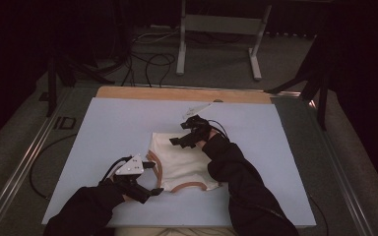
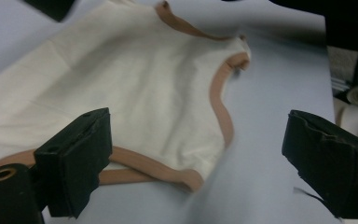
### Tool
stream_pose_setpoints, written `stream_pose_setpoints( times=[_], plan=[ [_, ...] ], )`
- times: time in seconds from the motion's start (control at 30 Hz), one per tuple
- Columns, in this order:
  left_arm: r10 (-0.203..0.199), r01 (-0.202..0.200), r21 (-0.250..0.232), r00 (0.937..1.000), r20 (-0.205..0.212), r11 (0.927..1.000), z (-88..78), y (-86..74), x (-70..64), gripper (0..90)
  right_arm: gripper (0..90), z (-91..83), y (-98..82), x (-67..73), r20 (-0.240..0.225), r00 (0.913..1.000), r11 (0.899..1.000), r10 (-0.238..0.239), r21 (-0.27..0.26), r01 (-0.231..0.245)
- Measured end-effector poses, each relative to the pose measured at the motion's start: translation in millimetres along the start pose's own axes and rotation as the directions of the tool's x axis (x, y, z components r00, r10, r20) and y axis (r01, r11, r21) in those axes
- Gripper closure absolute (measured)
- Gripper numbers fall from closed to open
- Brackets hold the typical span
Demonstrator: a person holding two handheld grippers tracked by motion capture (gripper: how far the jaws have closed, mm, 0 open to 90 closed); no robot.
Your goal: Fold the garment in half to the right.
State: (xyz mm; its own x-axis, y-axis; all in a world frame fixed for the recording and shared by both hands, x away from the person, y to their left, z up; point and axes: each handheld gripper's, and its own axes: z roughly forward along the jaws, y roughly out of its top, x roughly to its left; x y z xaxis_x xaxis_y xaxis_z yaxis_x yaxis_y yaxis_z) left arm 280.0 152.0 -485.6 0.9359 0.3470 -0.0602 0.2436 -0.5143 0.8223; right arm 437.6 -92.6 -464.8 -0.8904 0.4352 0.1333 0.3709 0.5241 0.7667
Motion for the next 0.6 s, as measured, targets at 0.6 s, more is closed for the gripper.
stream_pose_setpoints(
  times=[0.6],
  plan=[
    [0.099,-0.100,0.120,0.9950,0.016,0.9878,28.3,-14.6,-6.3,25.7,14.5,49.4,12.2,11.4,-0.025,0.9997,0.999,0.002,0.049,-0.001]
  ],
)
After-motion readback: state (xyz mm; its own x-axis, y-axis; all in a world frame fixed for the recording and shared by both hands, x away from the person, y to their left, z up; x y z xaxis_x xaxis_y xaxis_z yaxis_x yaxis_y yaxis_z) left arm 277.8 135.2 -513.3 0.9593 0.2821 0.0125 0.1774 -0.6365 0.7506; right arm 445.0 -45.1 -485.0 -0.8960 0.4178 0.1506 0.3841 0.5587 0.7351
